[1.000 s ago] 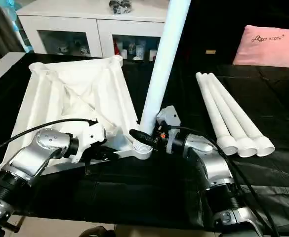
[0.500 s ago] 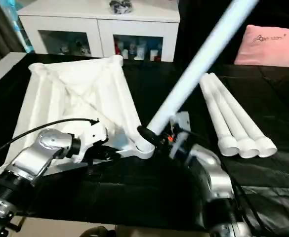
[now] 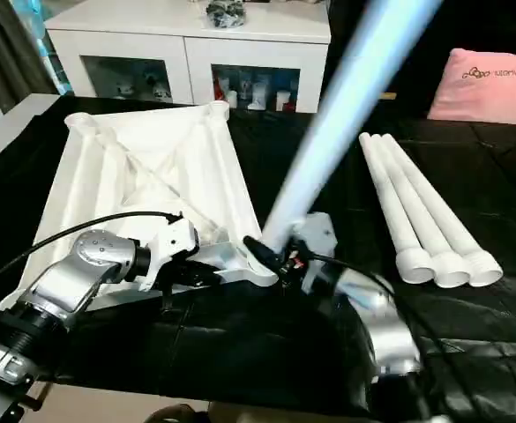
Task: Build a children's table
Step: Insert table leg to table base
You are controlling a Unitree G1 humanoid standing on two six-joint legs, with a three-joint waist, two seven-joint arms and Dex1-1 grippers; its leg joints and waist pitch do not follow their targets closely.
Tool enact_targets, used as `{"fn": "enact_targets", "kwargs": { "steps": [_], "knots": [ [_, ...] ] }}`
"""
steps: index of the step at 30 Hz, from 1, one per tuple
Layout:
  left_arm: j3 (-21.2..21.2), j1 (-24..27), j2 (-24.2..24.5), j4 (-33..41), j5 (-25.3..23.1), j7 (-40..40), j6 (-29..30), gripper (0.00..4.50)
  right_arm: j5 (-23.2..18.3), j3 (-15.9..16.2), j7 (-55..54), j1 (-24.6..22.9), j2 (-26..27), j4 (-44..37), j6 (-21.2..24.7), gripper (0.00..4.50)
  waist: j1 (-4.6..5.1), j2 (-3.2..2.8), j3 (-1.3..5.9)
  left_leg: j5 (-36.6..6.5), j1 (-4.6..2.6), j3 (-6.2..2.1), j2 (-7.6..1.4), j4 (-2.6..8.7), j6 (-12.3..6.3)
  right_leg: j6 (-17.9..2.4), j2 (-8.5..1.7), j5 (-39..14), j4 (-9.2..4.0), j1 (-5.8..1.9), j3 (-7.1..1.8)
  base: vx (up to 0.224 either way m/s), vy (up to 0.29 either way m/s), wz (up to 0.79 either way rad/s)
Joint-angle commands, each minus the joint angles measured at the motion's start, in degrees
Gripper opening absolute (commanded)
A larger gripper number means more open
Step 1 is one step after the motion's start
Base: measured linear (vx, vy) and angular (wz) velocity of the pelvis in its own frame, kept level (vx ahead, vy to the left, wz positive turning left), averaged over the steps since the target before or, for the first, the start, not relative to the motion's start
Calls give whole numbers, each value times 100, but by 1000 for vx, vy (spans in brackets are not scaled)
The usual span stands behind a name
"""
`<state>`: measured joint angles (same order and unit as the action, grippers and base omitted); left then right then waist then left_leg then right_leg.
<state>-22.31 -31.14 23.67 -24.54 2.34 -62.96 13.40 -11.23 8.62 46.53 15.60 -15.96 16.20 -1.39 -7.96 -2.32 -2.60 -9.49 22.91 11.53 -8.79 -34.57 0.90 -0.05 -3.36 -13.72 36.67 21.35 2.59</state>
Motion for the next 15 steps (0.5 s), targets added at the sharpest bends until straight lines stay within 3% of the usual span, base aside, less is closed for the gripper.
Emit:
{"fn": "enact_targets", "kwargs": {
  "steps": [1,3,4,6,7,11,14,15],
  "knots": [
    [323,-131,19,-4,35,226,-157,0,306,377,410,-33,-99,605,328,193,65,148,279,-1653,-189,-294,-515,475,-85,-965,-665,-1788,-596,-62,-343,0,0,0],
    [318,-99,33,35,31,222,-165,0,306,450,575,136,-102,756,326,193,79,159,271,-1693,-197,-288,-515,479,-85,-967,-657,-1874,-612,-49,-338,0,0,0],
    [301,-61,68,100,24,188,-180,0,333,535,771,346,-104,969,303,193,94,200,266,-1718,-199,-287,-523,491,-80,-964,-657,-1920,-623,-48,-339,0,0,0],
    [287,-44,91,132,19,157,-197,0,355,574,859,449,-103,1076,288,193,115,184,257,-1837,-213,-299,-530,501,-24,-966,-666,-2051,-635,-38,-339,0,0,0],
    [265,-14,123,188,9,115,-234,0,336,601,958,559,-97,1194,301,193,132,211,250,-1891,-217,-299,-526,506,-12,-973,-659,-2089,-633,-31,-336,0,0,0],
    [247,-24,191,240,17,-4,-281,0,248,546,1125,816,-37,1566,362,193,194,214,232,-2155,-239,-323,-529,526,91,-1004,-677,-2310,-649,-29,-343,0,0,0],
    [225,-45,230,248,-2,-65,-312,0,270,501,1193,918,-33,1868,248,193,200,173,233,-2206,-246,-333,-539,538,151,-1052,-682,-2257,-645,-29,-351,0,0,0],
    [206,-61,241,236,-12,-98,-330,0,249,460,1215,933,-34,1949,245,193,207,191,231,-2261,-265,-328,-541,542,169,-1071,-677,-2223,-649,-23,-352,0,0,0]
  ]
}}
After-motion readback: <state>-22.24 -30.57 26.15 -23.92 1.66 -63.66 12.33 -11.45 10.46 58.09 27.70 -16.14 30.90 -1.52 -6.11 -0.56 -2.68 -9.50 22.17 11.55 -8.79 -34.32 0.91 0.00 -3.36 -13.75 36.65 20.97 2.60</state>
